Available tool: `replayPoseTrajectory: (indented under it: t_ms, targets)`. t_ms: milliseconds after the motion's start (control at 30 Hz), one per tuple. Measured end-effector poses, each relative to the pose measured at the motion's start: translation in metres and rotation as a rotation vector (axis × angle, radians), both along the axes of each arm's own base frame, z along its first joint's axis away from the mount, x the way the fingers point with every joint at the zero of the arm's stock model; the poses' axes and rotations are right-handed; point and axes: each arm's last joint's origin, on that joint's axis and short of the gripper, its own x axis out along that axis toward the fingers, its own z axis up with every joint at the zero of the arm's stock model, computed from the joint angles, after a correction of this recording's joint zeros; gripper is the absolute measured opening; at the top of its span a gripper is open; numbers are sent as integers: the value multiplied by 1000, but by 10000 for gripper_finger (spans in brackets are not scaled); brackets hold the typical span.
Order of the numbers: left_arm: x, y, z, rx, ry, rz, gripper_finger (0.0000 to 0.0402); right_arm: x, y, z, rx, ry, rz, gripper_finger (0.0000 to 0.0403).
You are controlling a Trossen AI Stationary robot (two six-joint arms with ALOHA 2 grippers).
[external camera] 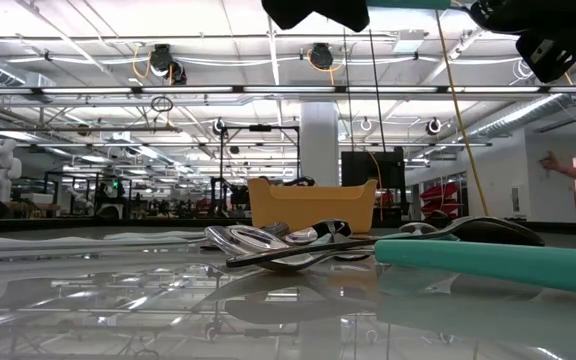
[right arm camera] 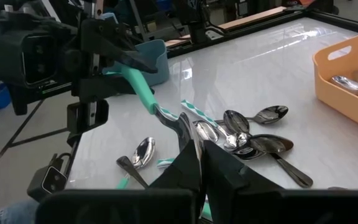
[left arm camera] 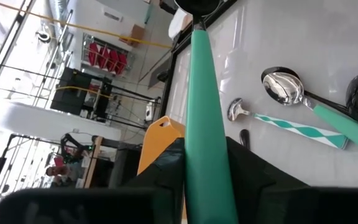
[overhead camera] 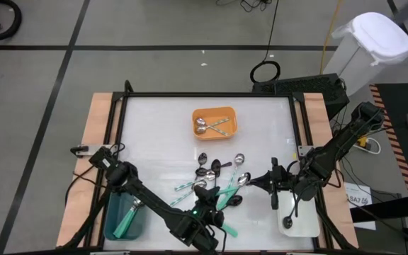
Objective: Sort silverware by color (type)
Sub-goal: Put the green spoon into the blue bin
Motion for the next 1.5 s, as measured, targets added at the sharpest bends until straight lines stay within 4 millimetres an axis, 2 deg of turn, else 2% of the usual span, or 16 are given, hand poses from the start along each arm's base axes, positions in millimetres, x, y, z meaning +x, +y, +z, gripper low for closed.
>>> replayPoseTrajectory:
  t_ms: [200, 467, 833, 1000, 1333, 1433, 1500]
  targets:
    - [0, 0, 0, -34, -38, 16, 79, 0, 1, 0, -24, 4, 26, 10]
    - [-7, -5, 1, -97, -61, 24, 79, 0, 1, 0, -42, 8, 36, 63]
    - [-38, 0, 11, -265, -44, 148, 79, -5, -2, 8, -28, -21, 46, 116]
    - [-54, 0, 11, -347, -33, 259, 79, -7, -3, 11, -47, -33, 65, 121]
    - [-58, -5, 13, -441, -36, 297, 79, -9, -5, 15, -62, -48, 73, 121]
    - [-62, -6, 21, -433, -8, 267, 79, -10, -5, 16, -61, -51, 77, 121]
    - [-68, -6, 36, -429, 5, 227, 79, -10, -5, 16, -55, -49, 96, 121]
